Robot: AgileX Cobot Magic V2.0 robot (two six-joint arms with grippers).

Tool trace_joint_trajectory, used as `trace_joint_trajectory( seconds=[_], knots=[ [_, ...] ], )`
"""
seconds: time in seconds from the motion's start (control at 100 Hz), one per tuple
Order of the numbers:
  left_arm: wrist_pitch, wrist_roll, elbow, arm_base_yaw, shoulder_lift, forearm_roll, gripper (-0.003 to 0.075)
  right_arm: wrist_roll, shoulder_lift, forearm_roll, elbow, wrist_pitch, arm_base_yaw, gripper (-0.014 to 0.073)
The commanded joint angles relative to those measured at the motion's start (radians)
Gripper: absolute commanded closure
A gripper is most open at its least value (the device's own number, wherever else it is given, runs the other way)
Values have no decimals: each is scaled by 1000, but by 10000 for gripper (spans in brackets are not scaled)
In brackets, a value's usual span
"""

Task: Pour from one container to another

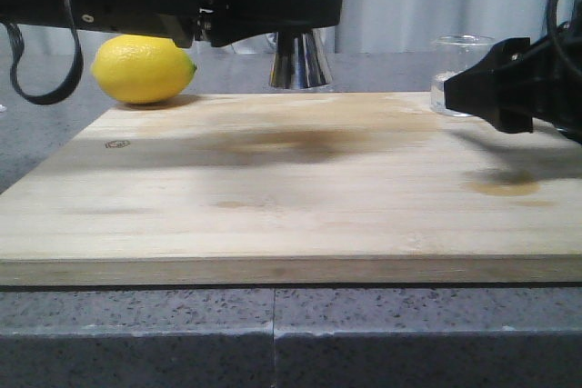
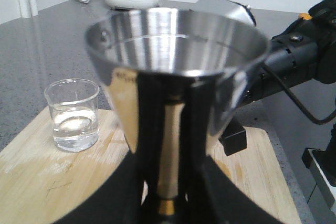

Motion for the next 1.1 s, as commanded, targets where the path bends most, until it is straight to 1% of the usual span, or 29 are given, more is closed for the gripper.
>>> trace_joint_trajectory(
  seconds=[0.0, 0.21, 0.33, 0.42, 0.63, 1.09],
  knots=[
    [-208, -16, -23, -9, -53, -35, 739, 3, -5, -9, -25, -94, -4, 207],
    [-208, -17, -23, -9, -53, -25, 739, 3, -5, 14, -25, -64, -6, 199],
    [-208, -17, -23, -9, -53, -25, 739, 3, -5, 17, -25, -47, -36, 145],
    [-208, -17, -23, -9, -53, -25, 739, 3, -5, 17, -25, -32, -59, 121],
    [-208, -17, -23, -9, -53, -25, 739, 16, -5, -43, -26, -50, -62, 121],
    [-208, -17, -23, -9, -53, -14, 739, 22, 4, -43, -26, -133, -62, 121]
  ],
)
